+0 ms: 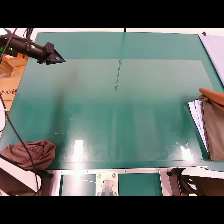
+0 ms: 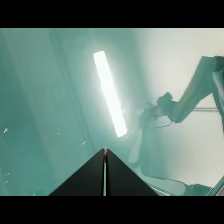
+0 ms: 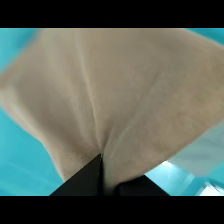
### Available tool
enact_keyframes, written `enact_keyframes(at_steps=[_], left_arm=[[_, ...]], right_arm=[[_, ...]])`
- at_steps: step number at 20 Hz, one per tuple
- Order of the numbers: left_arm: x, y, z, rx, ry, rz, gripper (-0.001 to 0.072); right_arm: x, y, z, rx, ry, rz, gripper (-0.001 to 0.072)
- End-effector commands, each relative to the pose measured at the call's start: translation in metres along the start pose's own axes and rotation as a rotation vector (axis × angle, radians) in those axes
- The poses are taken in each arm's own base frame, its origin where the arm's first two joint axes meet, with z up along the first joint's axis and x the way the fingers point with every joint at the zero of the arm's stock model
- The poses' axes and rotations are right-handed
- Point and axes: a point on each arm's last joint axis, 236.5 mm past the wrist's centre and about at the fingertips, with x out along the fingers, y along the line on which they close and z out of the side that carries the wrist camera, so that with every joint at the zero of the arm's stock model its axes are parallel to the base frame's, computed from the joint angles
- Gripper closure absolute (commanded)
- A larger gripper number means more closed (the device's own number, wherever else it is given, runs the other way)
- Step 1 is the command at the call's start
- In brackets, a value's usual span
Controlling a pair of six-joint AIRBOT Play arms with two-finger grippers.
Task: Fold the shirts.
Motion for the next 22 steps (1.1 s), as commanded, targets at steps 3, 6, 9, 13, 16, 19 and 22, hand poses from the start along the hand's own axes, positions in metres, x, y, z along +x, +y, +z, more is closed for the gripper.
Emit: enact_keyframes(at_steps=[3, 6, 9, 13, 16, 19, 22], left_arm=[[0.0, -0.002, -0.003, 0.017, 0.012, -0.007, 0.0679], [0.001, -0.005, -0.002, 0.032, 0.011, -0.015, 0.0679], [0.001, -0.008, -0.002, 0.034, 0.009, -0.028, 0.0679], [0.001, -0.008, -0.002, 0.039, 0.009, -0.028, 0.0679], [0.001, -0.008, -0.002, 0.038, 0.009, -0.028, 0.0679], [0.001, -0.01, -0.001, 0.029, 0.005, -0.038, 0.0679], [-0.006, -0.025, 0.004, 0.017, -0.02, -0.069, 0.0681]], right_arm=[[0.038, -0.07, -0.028, 0.038, 0.103, -0.268, 0.0694], [0.077, -0.091, -0.043, 0.035, 0.169, -0.334, 0.0694], [0.118, -0.11, -0.05, 0.012, 0.177, -0.379, 0.0694], [0.15, -0.128, -0.046, -0.03, 0.129, -0.42, 0.0693], [0.148, -0.13, -0.043, -0.052, 0.122, -0.433, 0.0107], [0.105, -0.148, -0.049, -0.072, 0.198, -0.546, 0.0065], [0.067, -0.113, -0.035, -0.022, 0.135, -0.475, 0.0289]])
